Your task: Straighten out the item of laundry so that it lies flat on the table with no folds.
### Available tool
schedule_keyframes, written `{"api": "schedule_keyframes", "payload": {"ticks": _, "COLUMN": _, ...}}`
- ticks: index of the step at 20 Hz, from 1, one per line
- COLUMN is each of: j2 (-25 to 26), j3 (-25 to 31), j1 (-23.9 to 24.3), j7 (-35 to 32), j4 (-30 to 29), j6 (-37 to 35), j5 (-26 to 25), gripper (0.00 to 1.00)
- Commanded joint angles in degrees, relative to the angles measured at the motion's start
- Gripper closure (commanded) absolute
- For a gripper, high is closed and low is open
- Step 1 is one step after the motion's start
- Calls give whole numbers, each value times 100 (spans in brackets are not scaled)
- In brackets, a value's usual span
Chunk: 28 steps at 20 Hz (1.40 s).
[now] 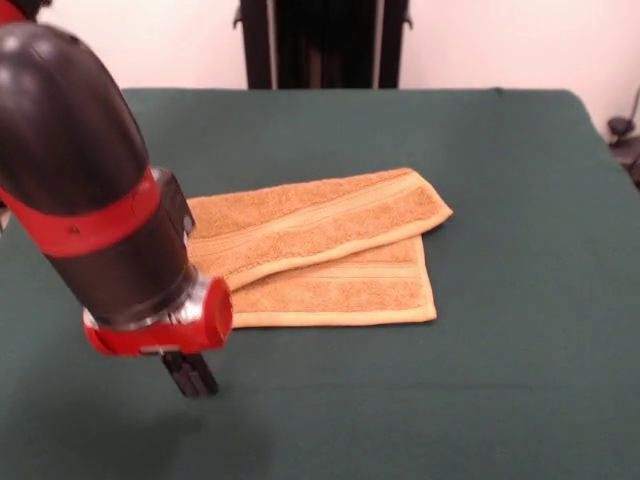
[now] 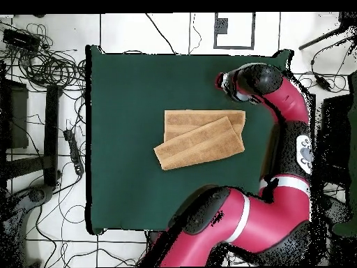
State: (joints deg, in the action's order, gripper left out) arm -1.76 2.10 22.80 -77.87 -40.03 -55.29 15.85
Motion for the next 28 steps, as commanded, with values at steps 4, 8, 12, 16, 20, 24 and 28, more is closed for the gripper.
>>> {"api": "schedule_keyframes", "payload": {"ticks": 4, "j2": -1907, "j3": -242, "j1": -84, "j7": -819, "j4": -2818, "j6": -736, "j5": -75, "gripper": 100}}
{"api": "schedule_keyframes", "payload": {"ticks": 8, "j2": -2113, "j3": -31, "j1": 30, "j7": -779, "j4": -3283, "j6": -588, "j5": 107, "gripper": 100}}
{"api": "schedule_keyframes", "payload": {"ticks": 12, "j2": -2068, "j3": 53, "j1": 42, "j7": -771, "j4": -3371, "j6": -489, "j5": 17, "gripper": 100}}
{"api": "schedule_keyframes", "payload": {"ticks": 16, "j2": -1972, "j3": 116, "j1": 53, "j7": -665, "j4": -3431, "j6": -397, "j5": -112, "gripper": 100}}
{"api": "schedule_keyframes", "payload": {"ticks": 20, "j2": -1792, "j3": 158, "j1": 45, "j7": -675, "j4": -3342, "j6": -192, "j5": -167, "gripper": 100}}
{"api": "schedule_keyframes", "payload": {"ticks": 24, "j2": -1706, "j3": 202, "j1": 33, "j7": -752, "j4": -3265, "j6": -147, "j5": -123, "gripper": 100}}
{"api": "schedule_keyframes", "payload": {"ticks": 28, "j2": -1586, "j3": 212, "j1": 8, "j7": -755, "j4": -3161, "j6": -81, "j5": -154, "gripper": 100}}
